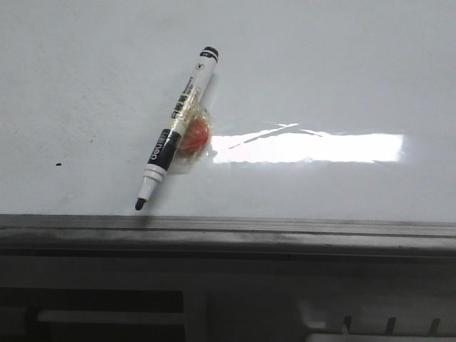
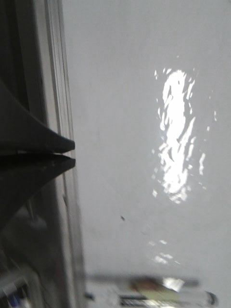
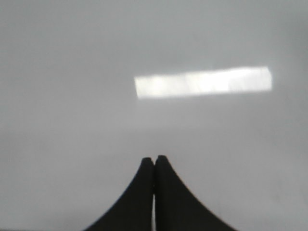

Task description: Write number 6 on whiteboard

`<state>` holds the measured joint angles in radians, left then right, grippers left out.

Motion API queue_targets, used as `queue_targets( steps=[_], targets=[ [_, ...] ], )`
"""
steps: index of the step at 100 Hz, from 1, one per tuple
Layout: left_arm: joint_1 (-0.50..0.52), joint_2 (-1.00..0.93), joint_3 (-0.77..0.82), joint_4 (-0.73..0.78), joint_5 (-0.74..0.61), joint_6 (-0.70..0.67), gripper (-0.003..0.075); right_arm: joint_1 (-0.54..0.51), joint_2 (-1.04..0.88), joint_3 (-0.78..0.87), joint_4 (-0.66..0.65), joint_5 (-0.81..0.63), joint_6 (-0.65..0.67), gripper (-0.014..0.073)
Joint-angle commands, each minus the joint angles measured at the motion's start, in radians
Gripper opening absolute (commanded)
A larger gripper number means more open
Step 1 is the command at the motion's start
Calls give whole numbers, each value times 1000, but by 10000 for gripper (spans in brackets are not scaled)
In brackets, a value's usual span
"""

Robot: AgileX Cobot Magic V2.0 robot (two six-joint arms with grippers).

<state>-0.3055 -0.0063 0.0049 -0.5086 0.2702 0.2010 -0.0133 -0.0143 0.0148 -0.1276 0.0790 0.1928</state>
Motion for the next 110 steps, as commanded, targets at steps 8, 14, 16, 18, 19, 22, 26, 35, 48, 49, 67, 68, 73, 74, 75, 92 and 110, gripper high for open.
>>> queue_targets(
  steps=[8,14,16,18,19,22,26,35,48,49,67,68,73,74,75,92,110],
  targets=[
    [3,-30,44,-428,-192,-7,-19,2,-15,25,75,-398,-2,-65],
    [3,-30,44,-506,-222,-7,-19,2,-15,25,116,-465,-2,-65],
    [3,-30,44,-532,-223,-7,-19,2,-15,23,133,-468,-2,-65],
    [3,-30,44,-559,-223,-7,-19,2,-15,21,154,-464,0,-65],
    [3,-30,44,-566,-223,-7,-19,2,-15,19,161,-460,3,-65],
    [3,-30,44,-585,-229,-7,-19,2,-15,16,199,-440,11,-65],
    [3,-30,42,-594,-245,-7,-19,2,-15,7,279,-384,16,-65],
    [3,-30,10,-566,-253,0,-19,2,-15,-23,377,-280,16,-65],
    [3,6,-94,-375,-189,6,-19,2,-13,-146,360,-152,14,-65],
    [3,14,-111,-362,-182,6,-19,2,-10,-155,352,-127,14,-65],
    [3,244,-345,3,103,6,-19,2,79,-357,273,245,6,-65],
    [3,256,-354,16,116,6,-19,2,84,-364,273,258,-3,-64],
    [3,342,-411,94,209,6,-19,2,121,-410,273,343,-46,-59],
    [3,367,-426,111,232,6,-19,2,125,-415,273,352,-46,-59],
    [3,380,-433,119,243,6,-19,2,129,-421,273,360,-58,-57],
    [3,631,-557,99,368,66,-14,2,182,-495,279,434,-165,125],
    [3,786,-617,-198,362,331,180,22,184,-501,279,441,-182,359]
  ],
)
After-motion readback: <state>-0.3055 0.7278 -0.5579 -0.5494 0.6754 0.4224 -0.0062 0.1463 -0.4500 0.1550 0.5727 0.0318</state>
